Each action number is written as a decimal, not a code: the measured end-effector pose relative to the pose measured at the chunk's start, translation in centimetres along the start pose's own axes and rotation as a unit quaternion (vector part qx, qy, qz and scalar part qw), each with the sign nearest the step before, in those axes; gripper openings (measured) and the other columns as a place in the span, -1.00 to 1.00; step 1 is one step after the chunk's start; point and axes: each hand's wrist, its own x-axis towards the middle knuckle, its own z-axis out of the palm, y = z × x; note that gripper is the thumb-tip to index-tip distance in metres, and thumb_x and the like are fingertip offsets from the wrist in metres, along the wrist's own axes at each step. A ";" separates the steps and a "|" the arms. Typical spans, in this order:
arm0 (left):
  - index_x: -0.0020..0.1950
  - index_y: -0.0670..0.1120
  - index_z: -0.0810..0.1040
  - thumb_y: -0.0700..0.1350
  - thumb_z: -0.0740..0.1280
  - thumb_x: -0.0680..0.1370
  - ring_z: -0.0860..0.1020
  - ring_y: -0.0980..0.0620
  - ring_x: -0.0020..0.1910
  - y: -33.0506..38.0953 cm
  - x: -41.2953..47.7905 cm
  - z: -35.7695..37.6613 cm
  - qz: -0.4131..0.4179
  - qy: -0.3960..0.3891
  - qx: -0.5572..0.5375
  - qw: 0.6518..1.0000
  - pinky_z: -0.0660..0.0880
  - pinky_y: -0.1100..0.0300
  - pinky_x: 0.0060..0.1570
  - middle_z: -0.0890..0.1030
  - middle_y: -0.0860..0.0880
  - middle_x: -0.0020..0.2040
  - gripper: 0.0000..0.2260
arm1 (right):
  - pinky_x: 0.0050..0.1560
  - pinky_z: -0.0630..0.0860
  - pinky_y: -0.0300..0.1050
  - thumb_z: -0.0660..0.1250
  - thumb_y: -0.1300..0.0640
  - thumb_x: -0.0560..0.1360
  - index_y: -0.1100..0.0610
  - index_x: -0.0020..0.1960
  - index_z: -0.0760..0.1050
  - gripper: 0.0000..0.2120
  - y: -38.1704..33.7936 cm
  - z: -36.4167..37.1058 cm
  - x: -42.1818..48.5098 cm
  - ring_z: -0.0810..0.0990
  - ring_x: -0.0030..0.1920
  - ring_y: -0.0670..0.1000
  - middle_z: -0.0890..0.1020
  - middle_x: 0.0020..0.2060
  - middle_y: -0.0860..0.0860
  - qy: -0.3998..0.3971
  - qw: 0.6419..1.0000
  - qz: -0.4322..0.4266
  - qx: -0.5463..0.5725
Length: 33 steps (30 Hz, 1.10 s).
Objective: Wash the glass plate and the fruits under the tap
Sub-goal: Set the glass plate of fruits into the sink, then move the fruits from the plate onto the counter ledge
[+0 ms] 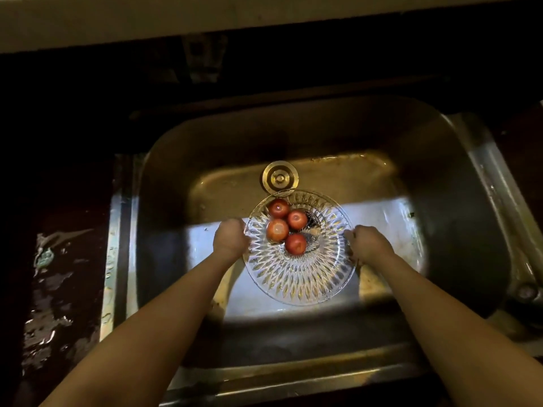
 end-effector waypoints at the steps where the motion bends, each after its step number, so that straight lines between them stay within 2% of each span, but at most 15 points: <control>1: 0.05 -0.22 0.54 -0.25 0.37 0.42 0.55 -0.19 0.06 -0.1 0.0 0.1 0.003 0.000 0.006 1.000 0.42 0.12 -0.11 0.62 -0.23 0.04 -0.79 | -0.04 0.45 -0.06 0.03 -0.02 0.62 0.30 0.05 0.48 -0.58 -0.1 -0.2 0.0 0.57 0.01 0.21 0.60 0.00 0.26 0.000 0.999 -0.001 -0.033; 3: 0.17 -0.18 0.48 -0.23 0.38 0.44 0.50 -0.18 0.15 -0.1 -0.2 0.1 0.008 0.017 -0.004 1.000 0.43 0.09 0.01 0.56 -0.21 0.15 -0.69 | -0.03 0.45 -0.06 0.03 -0.06 0.61 0.26 0.11 0.47 -0.57 -0.5 -0.6 -0.2 0.56 0.06 0.21 0.59 0.06 0.22 0.014 0.995 0.009 -0.101; 5: 0.25 -0.15 0.44 -0.22 0.38 0.44 0.43 -0.17 0.22 0.2 -0.6 0.3 0.039 0.064 -0.027 0.997 0.41 0.05 0.12 0.48 -0.19 0.21 -0.61 | -0.12 0.43 -0.07 0.05 -0.08 0.59 0.23 0.16 0.43 -0.59 -1.3 -1.2 -0.5 0.58 0.06 0.20 0.59 0.06 0.18 0.074 0.985 0.007 -0.156; 7: 0.28 -0.13 0.43 -0.23 0.38 0.43 0.39 -0.15 0.25 0.9 -1.1 0.7 0.101 0.075 -0.061 0.990 0.39 0.04 0.18 0.46 -0.16 0.21 -0.58 | -0.21 0.38 -0.09 0.10 -0.06 0.58 0.21 0.15 0.38 -0.64 -2.4 -1.6 -0.6 0.57 0.02 0.18 0.59 0.00 0.17 0.148 0.979 -0.046 -0.134; 8: 0.30 -0.11 0.41 -0.22 0.41 0.42 0.37 -0.13 0.27 1.3 -1.4 0.9 0.129 0.059 -0.076 0.987 0.38 0.04 0.22 0.45 -0.15 0.23 -0.53 | -0.19 0.40 -0.09 0.15 -0.05 0.56 0.19 0.16 0.38 -0.67 -3.1 -1.7 -0.6 0.55 0.04 0.16 0.58 0.01 0.17 0.161 0.978 -0.094 -0.096; 11: 0.33 -0.08 0.36 -0.20 0.47 0.36 0.33 -0.09 0.31 2.4 -1.6 1.8 0.154 0.014 -0.088 0.984 0.30 0.09 0.26 0.41 -0.11 0.30 -0.42 | 0.15 0.41 0.00 0.31 0.04 0.50 0.08 0.33 0.33 -0.56 -5.3 -1.3 -0.5 0.43 0.23 0.11 0.48 0.22 0.10 0.062 0.973 -0.223 0.022; 13: 0.29 -0.08 0.35 -0.21 0.48 0.34 0.35 -0.08 0.29 2.8 -1.5 2.4 0.140 0.020 -0.105 0.984 0.30 0.12 0.24 0.42 -0.10 0.28 -0.43 | 0.25 0.36 0.04 0.35 0.17 0.45 0.00 0.38 0.29 -0.47 -6.3 -0.6 -0.2 0.37 0.28 0.09 0.42 0.27 0.05 0.006 0.965 -0.256 0.048; 17: 0.22 -0.11 0.36 -0.24 0.48 0.31 0.37 -0.07 0.26 3.1 -1.5 3.2 0.143 0.029 -0.116 0.983 0.32 0.11 0.24 0.43 -0.09 0.25 -0.47 | 0.28 0.37 0.07 0.35 0.29 0.39 -0.01 0.37 0.29 -0.41 -6.8 0.1 0.8 0.36 0.28 0.08 0.38 0.29 0.02 -0.004 0.967 -0.243 0.078; 20: 0.16 -0.09 0.38 -0.26 0.47 0.32 0.38 -0.07 0.24 2.9 -1.4 3.5 0.154 0.032 -0.110 0.981 0.32 0.13 0.20 0.44 -0.09 0.24 -0.52 | 0.29 0.37 0.04 0.38 0.27 0.40 0.01 0.36 0.31 -0.42 -7.1 0.3 1.2 0.38 0.27 0.08 0.40 0.28 0.04 -0.005 0.967 -0.243 0.075; 24: 0.11 -0.05 0.39 -0.26 0.48 0.31 0.41 -0.04 0.17 2.9 -1.2 3.3 0.151 0.028 -0.125 0.980 0.27 0.24 0.04 0.46 -0.05 0.20 -0.55 | 0.24 0.36 -0.04 0.39 0.25 0.41 0.07 0.32 0.38 -0.49 -7.1 0.4 1.5 0.44 0.23 0.10 0.46 0.25 0.09 0.009 0.966 -0.238 0.098; 28: 0.10 -0.04 0.42 -0.24 0.50 0.29 0.45 -0.03 0.13 3.0 -1.9 2.0 0.158 0.020 -0.133 0.978 0.29 0.24 -0.03 0.49 -0.04 0.19 -0.54 | 0.20 0.36 -0.10 0.42 0.22 0.41 0.07 0.30 0.41 -0.51 -7.5 -0.5 0.4 0.45 0.20 0.09 0.47 0.24 0.08 0.032 0.961 -0.236 0.142; 30: 0.12 -0.03 0.43 -0.24 0.51 0.30 0.45 -0.01 0.14 3.2 -2.7 0.7 0.164 0.022 -0.145 0.976 0.35 0.24 0.00 0.49 -0.03 0.21 -0.54 | 0.19 0.39 -0.10 0.42 0.21 0.40 0.07 0.30 0.41 -0.51 -7.8 -1.7 -0.9 0.46 0.18 0.07 0.47 0.22 0.07 0.041 0.956 -0.242 0.158; 33: 0.14 -0.01 0.44 -0.24 0.50 0.32 0.49 -0.02 0.12 4.0 -4.8 -2.2 0.182 0.029 -0.171 0.968 0.51 0.10 0.10 0.49 -0.03 0.21 -0.54 | 0.09 0.43 -0.16 0.43 0.18 0.40 0.05 0.28 0.42 -0.53 -8.4 -4.4 -3.6 0.48 0.11 0.03 0.47 0.13 0.01 0.066 0.948 -0.257 0.177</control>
